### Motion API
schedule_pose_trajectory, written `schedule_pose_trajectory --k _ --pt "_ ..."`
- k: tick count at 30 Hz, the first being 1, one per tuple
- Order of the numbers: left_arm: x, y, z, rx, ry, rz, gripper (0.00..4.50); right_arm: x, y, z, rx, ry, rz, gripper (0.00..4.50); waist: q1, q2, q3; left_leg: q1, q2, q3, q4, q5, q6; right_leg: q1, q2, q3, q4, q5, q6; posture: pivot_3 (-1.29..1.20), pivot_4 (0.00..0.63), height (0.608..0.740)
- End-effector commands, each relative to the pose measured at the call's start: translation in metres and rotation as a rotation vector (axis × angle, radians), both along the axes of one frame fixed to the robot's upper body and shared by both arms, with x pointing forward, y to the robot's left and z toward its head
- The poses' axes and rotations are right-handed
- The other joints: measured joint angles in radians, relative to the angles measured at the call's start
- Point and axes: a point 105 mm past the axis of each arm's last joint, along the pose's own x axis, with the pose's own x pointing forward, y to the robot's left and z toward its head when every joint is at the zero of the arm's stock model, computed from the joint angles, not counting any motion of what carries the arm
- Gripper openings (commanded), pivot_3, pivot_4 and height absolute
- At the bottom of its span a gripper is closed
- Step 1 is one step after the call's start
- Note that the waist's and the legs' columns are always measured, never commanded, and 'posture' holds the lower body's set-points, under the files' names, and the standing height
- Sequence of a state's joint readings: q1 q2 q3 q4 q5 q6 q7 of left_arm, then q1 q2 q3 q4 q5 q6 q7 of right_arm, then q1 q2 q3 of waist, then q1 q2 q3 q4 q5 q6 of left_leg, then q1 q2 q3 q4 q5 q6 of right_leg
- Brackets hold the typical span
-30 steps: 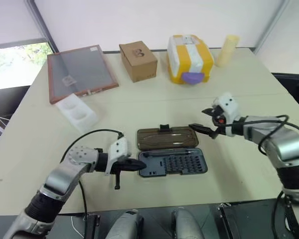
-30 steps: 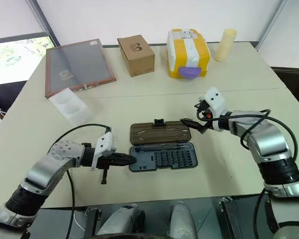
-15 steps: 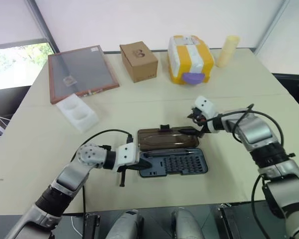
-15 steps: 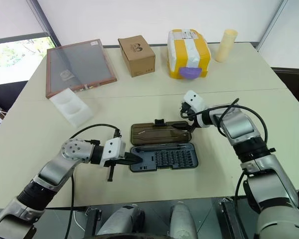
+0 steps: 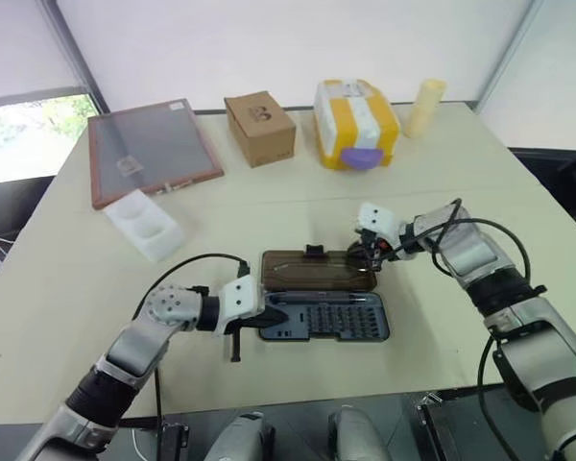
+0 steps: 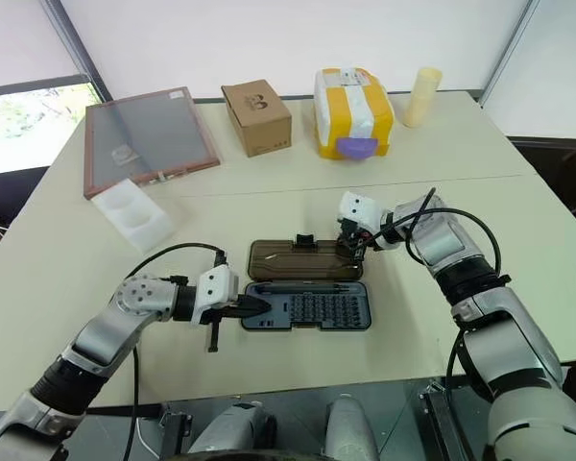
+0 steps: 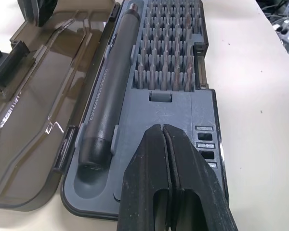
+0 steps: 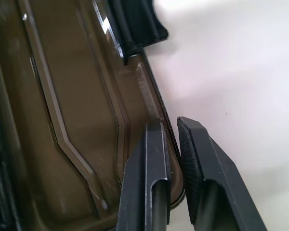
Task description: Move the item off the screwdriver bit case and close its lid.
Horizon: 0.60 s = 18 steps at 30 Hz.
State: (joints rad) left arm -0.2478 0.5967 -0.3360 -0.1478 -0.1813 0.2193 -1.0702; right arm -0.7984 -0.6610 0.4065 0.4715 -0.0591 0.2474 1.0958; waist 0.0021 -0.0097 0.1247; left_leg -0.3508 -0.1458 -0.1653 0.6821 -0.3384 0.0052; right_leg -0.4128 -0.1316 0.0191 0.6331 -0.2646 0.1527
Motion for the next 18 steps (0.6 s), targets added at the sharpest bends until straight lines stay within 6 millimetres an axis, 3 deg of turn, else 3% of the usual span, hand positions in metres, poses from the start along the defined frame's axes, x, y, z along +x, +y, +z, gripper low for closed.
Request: schedule_pose_trajectory --k 1,6,18 --pt "-0.004 0.010 -0.025 0.069 0.097 0.040 0.00 -0.001 0.002 0.004 -0.087 -0.194 0.089 0.08 0.001 0.000 0.000 0.000 0.000 0.000 0.000 0.000 0.000 0.000 0.000 0.000 0.000 0.000 0.000 0.00 0.150 0.740" --pt "-0.002 0.012 -0.024 0.057 0.118 0.047 0.00 -0.018 0.011 0.038 -0.125 -0.514 0.236 0.08 0.006 0.005 0.001 -0.004 0.000 0.000 0.000 0.000 0.000 -0.004 0.000 0.000 0.000 0.000 0.000 0.00 0.150 0.740" --pt "0.002 0.011 -0.019 0.013 0.156 0.052 0.00 -0.057 0.032 0.069 -0.108 -0.821 0.344 0.08 0.010 0.008 0.002 -0.006 0.000 0.002 -0.001 0.000 0.000 -0.007 0.000 0.001 0.000 0.000 0.000 0.00 0.150 0.740"
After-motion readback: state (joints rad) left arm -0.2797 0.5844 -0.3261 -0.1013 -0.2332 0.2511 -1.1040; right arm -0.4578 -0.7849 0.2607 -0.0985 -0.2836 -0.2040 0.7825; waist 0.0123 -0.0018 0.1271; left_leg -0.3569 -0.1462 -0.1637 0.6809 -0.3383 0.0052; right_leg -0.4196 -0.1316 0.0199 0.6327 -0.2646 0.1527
